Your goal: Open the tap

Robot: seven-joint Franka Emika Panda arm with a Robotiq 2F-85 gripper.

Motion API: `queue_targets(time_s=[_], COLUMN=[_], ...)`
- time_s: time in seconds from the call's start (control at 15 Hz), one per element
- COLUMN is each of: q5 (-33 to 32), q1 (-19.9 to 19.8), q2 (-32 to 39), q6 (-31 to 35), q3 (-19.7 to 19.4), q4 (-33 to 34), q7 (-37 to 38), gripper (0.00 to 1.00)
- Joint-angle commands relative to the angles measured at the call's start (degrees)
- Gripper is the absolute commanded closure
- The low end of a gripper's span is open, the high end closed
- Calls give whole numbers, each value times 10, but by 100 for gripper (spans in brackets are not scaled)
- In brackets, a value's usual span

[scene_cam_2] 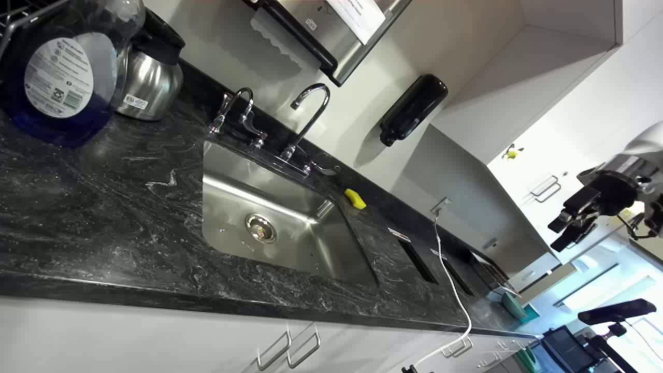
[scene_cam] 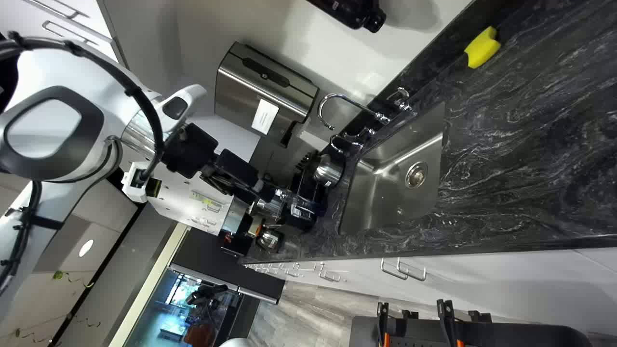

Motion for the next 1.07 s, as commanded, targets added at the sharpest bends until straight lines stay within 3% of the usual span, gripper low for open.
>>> queue_targets(time_s=[0.0,0.53,1.0], q5=[4,2,-6], q1=[-11,4,58], q2=[3,23,101], q6=[-1,30,192], q3=[7,9,43], q4=[2,7,7], q7=[-6,-30,-128], gripper=[0,0,0])
